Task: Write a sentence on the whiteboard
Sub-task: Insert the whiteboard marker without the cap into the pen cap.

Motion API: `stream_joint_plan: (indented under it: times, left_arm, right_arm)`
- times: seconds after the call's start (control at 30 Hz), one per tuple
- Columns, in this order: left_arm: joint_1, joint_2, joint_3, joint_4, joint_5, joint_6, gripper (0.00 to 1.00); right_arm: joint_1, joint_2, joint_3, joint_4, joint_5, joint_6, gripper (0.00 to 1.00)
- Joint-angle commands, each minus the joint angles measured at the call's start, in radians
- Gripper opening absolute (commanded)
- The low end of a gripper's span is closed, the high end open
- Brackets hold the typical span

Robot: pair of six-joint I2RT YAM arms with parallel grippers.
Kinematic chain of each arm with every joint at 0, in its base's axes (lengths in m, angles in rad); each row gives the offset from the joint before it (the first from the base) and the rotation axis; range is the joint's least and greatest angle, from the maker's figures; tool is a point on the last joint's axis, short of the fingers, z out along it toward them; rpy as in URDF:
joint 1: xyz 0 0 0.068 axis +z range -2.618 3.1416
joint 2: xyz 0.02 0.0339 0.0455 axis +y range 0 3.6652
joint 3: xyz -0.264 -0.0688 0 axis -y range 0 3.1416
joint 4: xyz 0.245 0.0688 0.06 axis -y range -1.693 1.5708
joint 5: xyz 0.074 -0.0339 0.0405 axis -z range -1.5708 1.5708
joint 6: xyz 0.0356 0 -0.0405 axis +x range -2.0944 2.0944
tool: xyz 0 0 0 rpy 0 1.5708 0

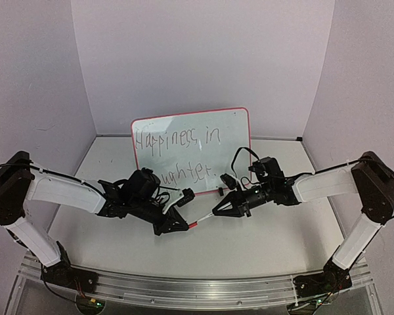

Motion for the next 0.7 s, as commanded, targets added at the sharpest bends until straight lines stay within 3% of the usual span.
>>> stream_joint_plan:
  times: [0.0,0.67]
  left_arm:
    - [-0.004,-0.011,0.029,0.011,-0.004,0.015,0.0]
    - [-0.003,-0.01,0.024,0.015,-0.017,0.004,0.0]
  right_arm:
    - [0.005,0.012,0.03,0.036,0.004,-0.002,0.0]
    - [0.005,-0.001,0.006,0.036,0.001,-0.002,0.0]
